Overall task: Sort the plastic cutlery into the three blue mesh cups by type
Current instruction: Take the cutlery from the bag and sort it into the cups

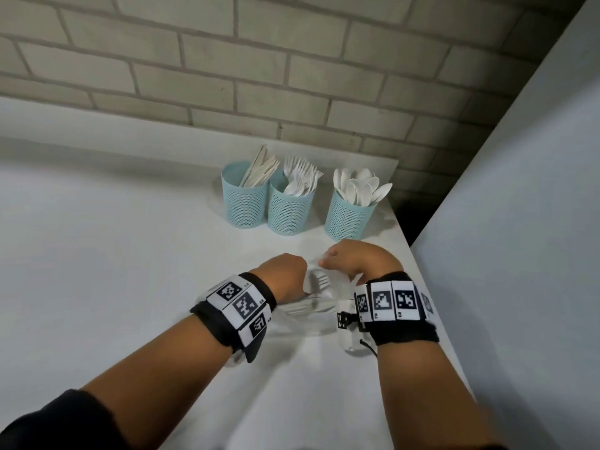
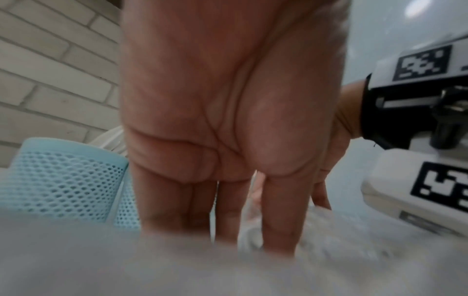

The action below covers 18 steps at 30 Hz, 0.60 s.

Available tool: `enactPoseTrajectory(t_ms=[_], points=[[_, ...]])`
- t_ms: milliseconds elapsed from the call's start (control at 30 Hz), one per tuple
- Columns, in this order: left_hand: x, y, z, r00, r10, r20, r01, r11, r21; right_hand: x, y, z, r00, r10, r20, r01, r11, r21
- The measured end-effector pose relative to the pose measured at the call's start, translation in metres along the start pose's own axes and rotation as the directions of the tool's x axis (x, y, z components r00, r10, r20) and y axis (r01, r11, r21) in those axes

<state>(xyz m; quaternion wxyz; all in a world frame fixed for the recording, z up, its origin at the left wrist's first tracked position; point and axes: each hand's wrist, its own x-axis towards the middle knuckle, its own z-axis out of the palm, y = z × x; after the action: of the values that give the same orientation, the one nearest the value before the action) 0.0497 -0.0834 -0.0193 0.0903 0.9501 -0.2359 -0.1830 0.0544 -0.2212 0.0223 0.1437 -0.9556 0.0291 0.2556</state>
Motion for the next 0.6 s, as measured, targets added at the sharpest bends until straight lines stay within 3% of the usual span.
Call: enactPoseTrajectory(t_ms=[233,400,600], points=[[-0.005,0.000,0.013,0.992,-0.128,0.006,0.127,0.990,0.068,0.006,0.005,0.021,0.996,0.013,-0.086,0.001,0.987,0.158],[-0.007,-0.008,0.011,0.995,-0.104,-0.010,0.105,0.993,0.060,0.010,0.008,0.028,0.989,0.030,-0.144,0.011,0.961,0.276],[-0.009,-0.017,0.000,0.996,-0.094,0.002,0.094,0.993,-0.074,0.009,0.011,0.029,0.990,0.055,-0.131,0.011,0.888,0.459]])
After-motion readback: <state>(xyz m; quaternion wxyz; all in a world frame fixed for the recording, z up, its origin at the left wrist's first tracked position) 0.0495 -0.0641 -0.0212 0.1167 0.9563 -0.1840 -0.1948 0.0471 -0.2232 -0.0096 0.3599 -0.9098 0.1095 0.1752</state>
